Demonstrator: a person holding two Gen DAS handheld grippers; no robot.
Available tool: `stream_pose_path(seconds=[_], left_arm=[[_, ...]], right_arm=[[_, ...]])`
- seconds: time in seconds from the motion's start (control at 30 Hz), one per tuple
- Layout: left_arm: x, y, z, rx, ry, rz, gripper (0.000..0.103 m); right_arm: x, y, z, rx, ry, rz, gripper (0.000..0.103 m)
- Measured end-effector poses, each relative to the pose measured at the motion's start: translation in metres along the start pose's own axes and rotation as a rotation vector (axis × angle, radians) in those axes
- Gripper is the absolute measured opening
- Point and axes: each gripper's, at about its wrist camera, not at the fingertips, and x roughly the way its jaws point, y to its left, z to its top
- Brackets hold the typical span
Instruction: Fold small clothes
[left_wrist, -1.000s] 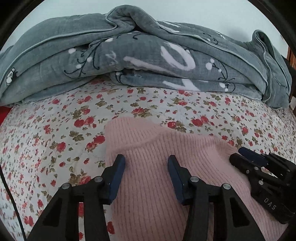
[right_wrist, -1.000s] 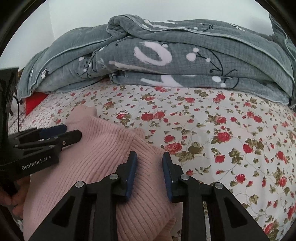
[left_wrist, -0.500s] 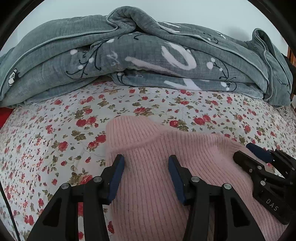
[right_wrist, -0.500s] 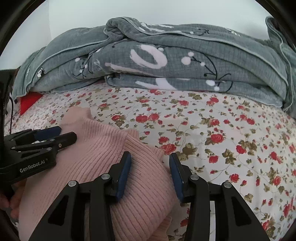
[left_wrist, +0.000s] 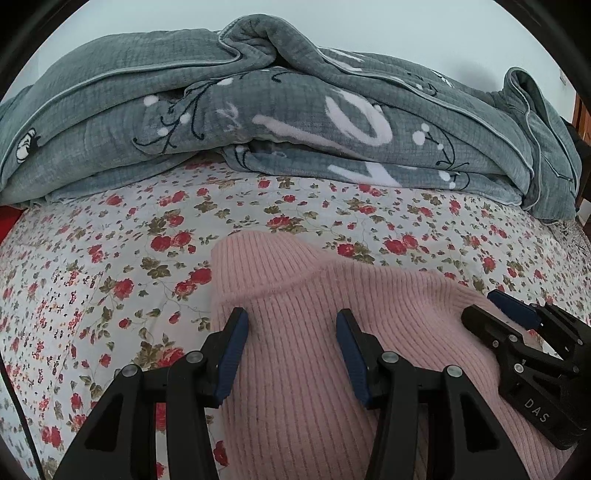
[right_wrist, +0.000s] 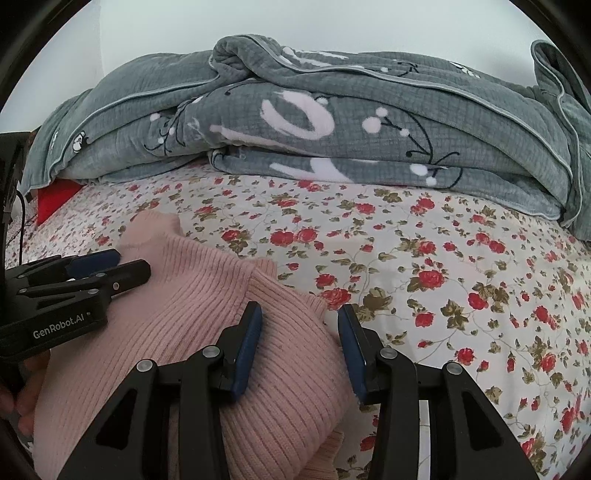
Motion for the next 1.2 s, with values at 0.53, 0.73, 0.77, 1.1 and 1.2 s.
stream_pose_path(seconds=[0.53, 0.73, 0.77, 1.1, 1.2], left_arm=[[0.001, -0.003, 0.000, 0.019, 0.003, 0.024, 0.048], [0.001, -0.003, 0.000, 0.022, 0.002, 0.025, 0.048], [0.001, -0.003, 0.000, 0.023, 0.002, 0.026, 0.048], [0.000, -0.004, -0.001, 0.031, 0.007, 0.044, 0.053], [-0.004, 0.002, 0.003, 0.015, 0.034, 0.001, 0.060]], right_arm=[[0.001, -0.005, -0.001, 0.030, 0.007, 0.011, 0.048], [0.001, -0.004, -0.001, 0.032, 0.008, 0.012, 0.048], [0.001, -0.004, -0.001, 0.033, 0.009, 0.013, 0.048], [0.001, -0.012, 0.001, 0.076, 0.018, 0.068, 0.052], [-0.008, -0.016, 0.004, 0.094, 0.001, 0.116, 0.053]])
